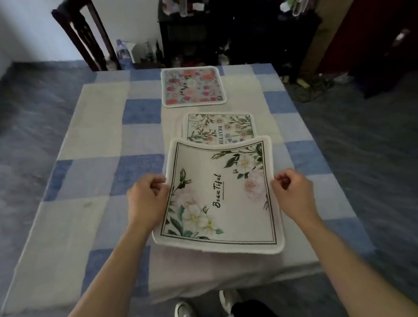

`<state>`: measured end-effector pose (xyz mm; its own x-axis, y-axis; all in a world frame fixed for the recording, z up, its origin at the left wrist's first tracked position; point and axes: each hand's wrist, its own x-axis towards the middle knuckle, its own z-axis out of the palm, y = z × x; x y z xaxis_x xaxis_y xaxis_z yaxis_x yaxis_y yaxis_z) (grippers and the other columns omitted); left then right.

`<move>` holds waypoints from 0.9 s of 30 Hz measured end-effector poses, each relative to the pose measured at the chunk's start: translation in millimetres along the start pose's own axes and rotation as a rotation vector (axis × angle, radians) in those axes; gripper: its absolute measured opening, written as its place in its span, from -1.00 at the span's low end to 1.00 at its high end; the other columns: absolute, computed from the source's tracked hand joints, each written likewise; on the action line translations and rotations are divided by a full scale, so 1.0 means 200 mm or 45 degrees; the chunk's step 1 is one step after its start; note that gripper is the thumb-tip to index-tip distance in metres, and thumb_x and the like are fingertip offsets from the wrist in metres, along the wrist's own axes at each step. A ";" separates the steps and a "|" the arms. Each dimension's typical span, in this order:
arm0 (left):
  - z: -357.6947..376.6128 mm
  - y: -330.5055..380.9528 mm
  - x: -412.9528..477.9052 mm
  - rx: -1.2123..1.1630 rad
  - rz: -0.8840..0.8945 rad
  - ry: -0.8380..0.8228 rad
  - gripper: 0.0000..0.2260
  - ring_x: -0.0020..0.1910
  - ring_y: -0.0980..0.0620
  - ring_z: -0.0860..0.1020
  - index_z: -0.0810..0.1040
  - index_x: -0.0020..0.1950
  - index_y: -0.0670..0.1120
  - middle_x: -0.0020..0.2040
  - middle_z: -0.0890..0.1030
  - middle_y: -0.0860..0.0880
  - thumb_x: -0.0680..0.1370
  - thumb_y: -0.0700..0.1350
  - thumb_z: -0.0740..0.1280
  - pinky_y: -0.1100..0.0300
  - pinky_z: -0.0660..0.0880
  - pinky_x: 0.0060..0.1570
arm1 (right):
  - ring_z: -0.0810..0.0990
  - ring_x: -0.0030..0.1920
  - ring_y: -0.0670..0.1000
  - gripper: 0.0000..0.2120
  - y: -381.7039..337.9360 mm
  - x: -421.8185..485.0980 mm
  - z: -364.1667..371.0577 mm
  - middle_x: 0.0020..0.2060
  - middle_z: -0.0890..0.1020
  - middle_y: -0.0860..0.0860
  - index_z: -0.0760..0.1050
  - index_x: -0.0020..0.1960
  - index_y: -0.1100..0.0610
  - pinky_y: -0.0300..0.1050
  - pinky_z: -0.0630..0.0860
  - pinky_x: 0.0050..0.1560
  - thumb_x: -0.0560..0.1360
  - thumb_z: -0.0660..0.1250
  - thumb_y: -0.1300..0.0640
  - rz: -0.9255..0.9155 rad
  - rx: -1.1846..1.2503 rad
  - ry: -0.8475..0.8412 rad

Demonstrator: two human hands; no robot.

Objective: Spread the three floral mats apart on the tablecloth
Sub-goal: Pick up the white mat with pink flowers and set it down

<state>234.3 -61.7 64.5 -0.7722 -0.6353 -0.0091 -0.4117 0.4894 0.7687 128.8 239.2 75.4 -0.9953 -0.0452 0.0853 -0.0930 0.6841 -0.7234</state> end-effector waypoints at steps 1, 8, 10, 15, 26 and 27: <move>0.01 0.00 0.00 -0.001 0.019 -0.022 -0.92 -0.32 0.20 0.56 0.63 -0.12 0.02 -0.28 0.62 0.13 0.44 -0.16 0.40 0.30 0.46 -0.34 | 0.51 -0.34 -0.20 -0.91 0.01 -0.01 -0.01 -0.35 0.57 -0.12 0.54 -0.18 0.08 -0.46 0.33 -0.35 0.47 0.41 0.22 0.005 -0.024 0.025; 0.09 -0.11 0.01 0.002 -0.018 -0.111 -0.92 -0.33 0.20 0.55 0.62 -0.10 0.02 -0.30 0.61 0.13 0.45 -0.16 0.40 0.37 0.40 -0.36 | 0.52 -0.32 -0.23 -0.87 0.09 -0.04 0.06 -0.36 0.57 -0.16 0.53 -0.19 0.06 -0.53 0.38 -0.34 0.47 0.42 0.25 0.074 -0.029 0.026; 0.10 -0.16 0.00 0.006 -0.063 -0.089 -0.91 -0.35 0.22 0.55 0.61 -0.12 0.04 -0.32 0.61 0.13 0.45 -0.16 0.42 0.43 0.38 -0.36 | 0.52 -0.33 -0.21 -0.85 0.11 -0.04 0.12 -0.36 0.57 -0.15 0.53 -0.20 0.05 -0.56 0.37 -0.33 0.47 0.42 0.26 0.101 -0.011 -0.017; 0.13 -0.29 -0.04 0.059 -0.157 -0.136 -0.89 -0.37 0.18 0.55 0.59 -0.14 0.03 -0.33 0.60 0.11 0.45 -0.17 0.45 0.52 0.34 -0.44 | 0.54 -0.32 -0.18 -0.86 0.17 -0.05 0.25 -0.34 0.59 -0.11 0.54 -0.18 0.06 -0.55 0.38 -0.33 0.49 0.40 0.26 0.154 0.006 -0.131; 0.15 -0.47 0.02 0.120 -0.220 -0.182 -0.91 -0.34 0.12 0.56 0.60 -0.11 -0.02 -0.31 0.61 0.07 0.45 -0.19 0.43 0.34 0.41 -0.33 | 0.52 -0.32 -0.22 -0.91 0.29 -0.02 0.43 -0.33 0.58 -0.13 0.54 -0.15 0.07 -0.49 0.32 -0.36 0.50 0.41 0.21 0.247 -0.096 -0.250; 0.15 -0.47 0.02 0.123 -0.223 -0.193 -0.91 -0.33 0.12 0.57 0.59 -0.11 -0.02 -0.31 0.61 0.07 0.45 -0.19 0.43 0.33 0.42 -0.32 | 0.52 -0.33 -0.23 -0.91 0.30 -0.02 0.44 -0.35 0.58 -0.14 0.54 -0.16 0.07 -0.49 0.32 -0.36 0.49 0.41 0.21 0.248 -0.107 -0.248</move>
<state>256.1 -92.1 -27.9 -0.7458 -0.6221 -0.2383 -0.5843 0.4390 0.6826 124.3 216.9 -28.2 -0.9811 -0.0404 -0.1890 0.0950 0.7510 -0.6535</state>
